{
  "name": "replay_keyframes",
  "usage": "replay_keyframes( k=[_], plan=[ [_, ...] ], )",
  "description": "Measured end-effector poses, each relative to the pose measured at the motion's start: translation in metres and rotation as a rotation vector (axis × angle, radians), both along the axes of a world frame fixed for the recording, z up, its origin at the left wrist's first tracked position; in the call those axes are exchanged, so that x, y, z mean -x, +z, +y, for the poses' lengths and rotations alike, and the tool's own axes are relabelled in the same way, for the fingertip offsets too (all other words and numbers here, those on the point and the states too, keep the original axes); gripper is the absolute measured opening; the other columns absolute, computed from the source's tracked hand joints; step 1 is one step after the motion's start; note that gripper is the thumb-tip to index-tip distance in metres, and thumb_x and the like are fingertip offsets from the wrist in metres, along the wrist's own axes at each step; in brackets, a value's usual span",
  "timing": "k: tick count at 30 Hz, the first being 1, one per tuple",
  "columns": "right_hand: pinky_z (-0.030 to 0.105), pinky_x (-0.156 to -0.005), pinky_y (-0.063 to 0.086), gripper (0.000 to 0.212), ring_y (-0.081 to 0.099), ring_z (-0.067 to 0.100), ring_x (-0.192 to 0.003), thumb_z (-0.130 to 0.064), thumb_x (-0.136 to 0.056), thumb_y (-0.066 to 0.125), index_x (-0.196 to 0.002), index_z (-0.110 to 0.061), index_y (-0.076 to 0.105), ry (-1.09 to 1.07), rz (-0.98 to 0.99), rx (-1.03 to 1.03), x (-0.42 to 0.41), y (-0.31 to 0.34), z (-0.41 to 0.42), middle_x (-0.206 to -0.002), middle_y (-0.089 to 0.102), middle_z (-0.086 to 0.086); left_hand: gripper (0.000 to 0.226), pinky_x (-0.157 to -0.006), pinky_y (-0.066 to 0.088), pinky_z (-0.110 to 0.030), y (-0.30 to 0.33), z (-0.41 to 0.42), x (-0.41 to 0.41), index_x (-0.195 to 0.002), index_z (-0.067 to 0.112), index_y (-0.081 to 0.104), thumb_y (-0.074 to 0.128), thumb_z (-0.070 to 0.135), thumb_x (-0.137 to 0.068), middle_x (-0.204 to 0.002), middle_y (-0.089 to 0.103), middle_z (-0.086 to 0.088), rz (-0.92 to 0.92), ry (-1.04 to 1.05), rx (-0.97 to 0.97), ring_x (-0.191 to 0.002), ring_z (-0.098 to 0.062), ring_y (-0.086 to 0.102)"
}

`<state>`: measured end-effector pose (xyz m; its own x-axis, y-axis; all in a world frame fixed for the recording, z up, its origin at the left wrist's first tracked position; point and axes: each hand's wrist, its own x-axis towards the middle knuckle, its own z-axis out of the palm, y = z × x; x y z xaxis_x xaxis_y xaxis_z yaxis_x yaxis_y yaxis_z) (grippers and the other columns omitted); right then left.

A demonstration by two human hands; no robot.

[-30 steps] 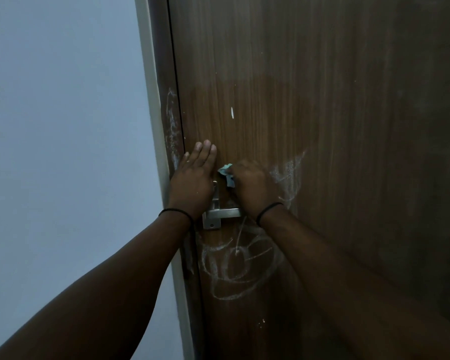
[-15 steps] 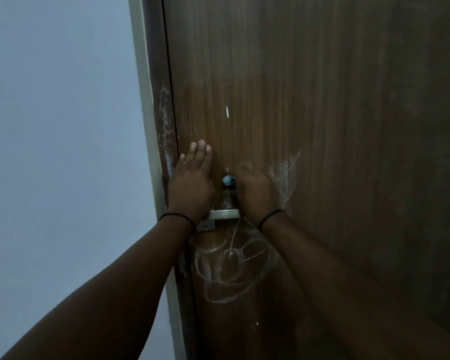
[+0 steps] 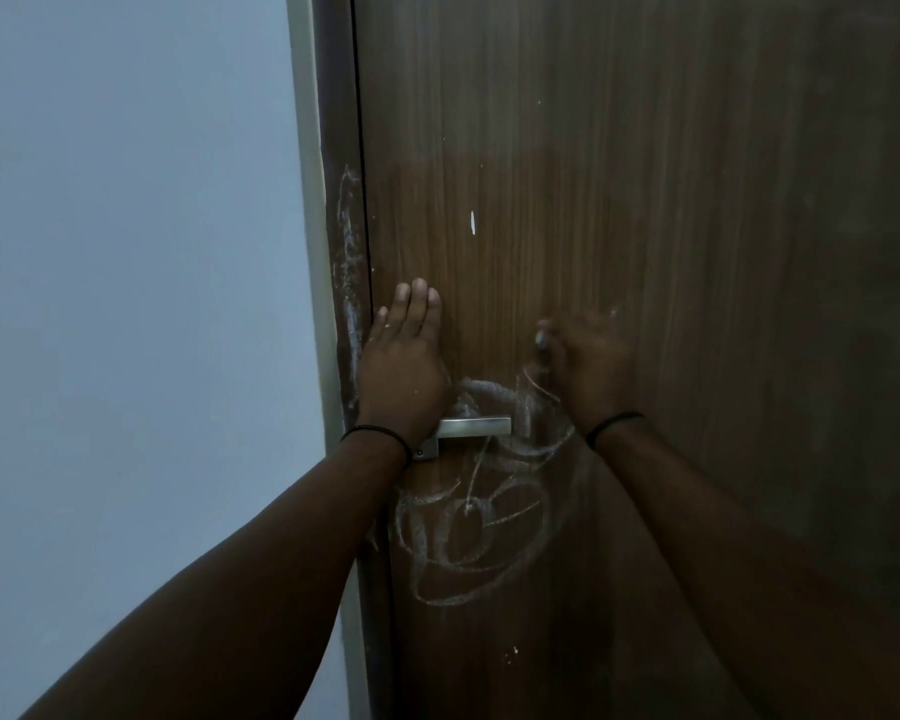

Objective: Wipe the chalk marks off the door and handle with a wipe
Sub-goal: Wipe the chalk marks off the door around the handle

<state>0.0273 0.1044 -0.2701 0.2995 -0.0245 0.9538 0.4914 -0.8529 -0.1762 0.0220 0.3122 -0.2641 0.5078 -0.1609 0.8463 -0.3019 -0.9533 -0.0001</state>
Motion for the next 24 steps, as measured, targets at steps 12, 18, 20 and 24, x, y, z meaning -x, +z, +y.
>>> replay_keyframes(
  k=[12,18,20,24],
  plan=[
    [0.007,-0.081,0.039,0.015,0.066,0.021,-0.09,-0.005,-0.083,0.063,-0.088,-0.01,0.076,-0.017,-0.065,-0.395,-0.005,0.022,-0.033,-0.098,0.071,0.01,0.064,-0.124,0.002,-0.039,-0.005,-0.007,-0.004,-0.155,0.011,0.015,0.042,0.014,-0.098,-0.164,0.009,-0.007,-0.041,-0.025,-0.06,-0.152,-0.023,0.002],
    [0.011,-0.082,0.043,0.012,0.065,0.013,-0.089,-0.001,-0.084,0.067,-0.09,-0.007,0.076,0.093,-0.031,-0.113,-0.001,-0.006,-0.012,-0.095,0.072,0.006,0.058,-0.124,0.004,-0.039,-0.008,-0.028,-0.011,-0.153,0.008,0.022,0.039,0.012,-0.098,-0.163,0.016,-0.009,-0.055,-0.052,-0.035,-0.152,-0.024,0.007],
    [0.011,-0.084,0.045,0.011,0.065,0.012,-0.093,-0.007,-0.085,0.068,-0.091,-0.011,0.076,0.087,-0.018,-0.249,-0.001,-0.002,-0.029,-0.098,0.072,0.003,0.058,-0.123,0.004,-0.038,-0.008,-0.025,-0.012,-0.153,0.009,0.023,0.039,0.011,-0.098,-0.162,0.017,-0.008,-0.06,-0.048,-0.052,-0.152,-0.024,0.008],
    [0.0,-0.079,0.038,0.012,0.065,0.011,-0.085,-0.002,-0.083,0.066,-0.087,-0.009,0.075,0.085,-0.036,-0.263,-0.002,0.006,-0.015,-0.093,0.072,0.004,0.056,-0.124,0.006,-0.038,-0.006,-0.028,-0.011,-0.153,0.009,0.024,0.037,0.012,-0.099,-0.162,0.018,-0.008,-0.058,-0.031,-0.048,-0.152,-0.023,0.008]
  ],
)
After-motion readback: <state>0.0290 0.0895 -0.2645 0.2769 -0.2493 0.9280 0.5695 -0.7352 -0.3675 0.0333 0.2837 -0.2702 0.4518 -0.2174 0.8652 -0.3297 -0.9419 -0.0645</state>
